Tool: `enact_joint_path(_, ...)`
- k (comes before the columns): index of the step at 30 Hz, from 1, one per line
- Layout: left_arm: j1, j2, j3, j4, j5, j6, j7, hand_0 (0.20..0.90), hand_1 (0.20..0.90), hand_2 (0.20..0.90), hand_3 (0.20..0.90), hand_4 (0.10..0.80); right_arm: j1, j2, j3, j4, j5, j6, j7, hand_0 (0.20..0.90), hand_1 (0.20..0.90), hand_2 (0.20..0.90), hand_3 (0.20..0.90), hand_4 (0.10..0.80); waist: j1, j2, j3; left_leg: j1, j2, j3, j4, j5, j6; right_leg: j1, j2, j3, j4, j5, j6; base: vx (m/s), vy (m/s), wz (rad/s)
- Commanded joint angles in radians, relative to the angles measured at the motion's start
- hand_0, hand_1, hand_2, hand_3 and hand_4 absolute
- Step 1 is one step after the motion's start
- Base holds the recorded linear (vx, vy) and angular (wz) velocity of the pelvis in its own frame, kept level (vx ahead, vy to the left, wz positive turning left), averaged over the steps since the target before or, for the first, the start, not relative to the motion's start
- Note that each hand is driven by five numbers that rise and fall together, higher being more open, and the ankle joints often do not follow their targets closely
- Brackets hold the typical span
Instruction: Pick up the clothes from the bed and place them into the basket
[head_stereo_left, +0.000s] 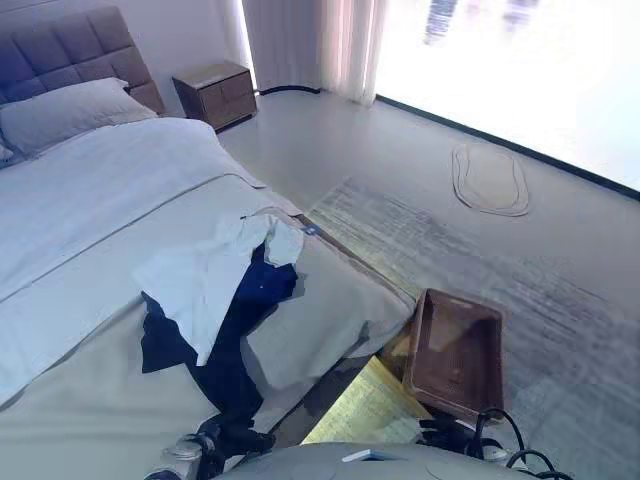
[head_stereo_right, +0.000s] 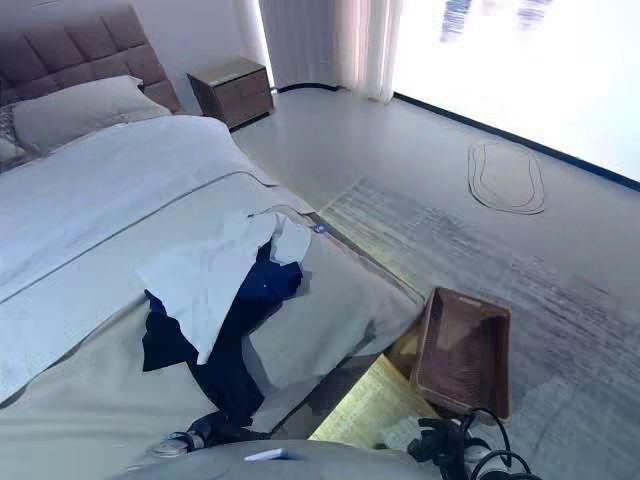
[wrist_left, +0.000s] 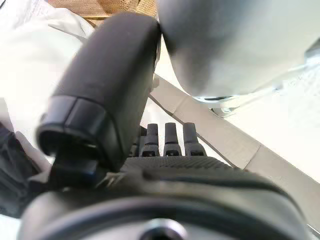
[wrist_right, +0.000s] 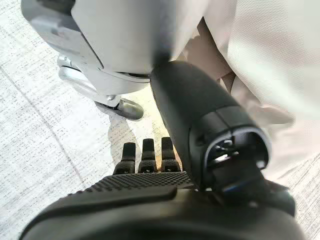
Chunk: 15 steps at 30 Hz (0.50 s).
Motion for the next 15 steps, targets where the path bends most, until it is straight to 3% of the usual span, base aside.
enact_joint_path(1,-0.060,0.006,-0.014,0.017,0.006,-0.018,-0.012,0.900,0.900,0.900,0.900,0.800,-0.046,0.016,0.025,0.012,-0.024,-0.011,0.029,0.900,0.900,0.900,0.900,0.800,0.008,-0.014,0.026,0.034,-0.068,-0.002,0.020,-0.135,0.053,-0.012,-0.001,-0.055,0.069,-0.057,0.016,0.000,0.000,0.00)
enact_joint_path(15,-0.058,0.005,-0.003,0.023,-0.009,-0.005,-0.003,0.900,0.900,0.900,0.900,0.800,-0.046,0.018,0.018,0.020,0.004,-0.006,0.023,0.900,0.900,0.900,0.900,0.800,0.011,-0.015,0.027,0.036,-0.069,-0.003,0.022,-0.139,0.057,-0.011,-0.002,-0.059,0.075,-0.061,0.014,0.000,0.000,0.00)
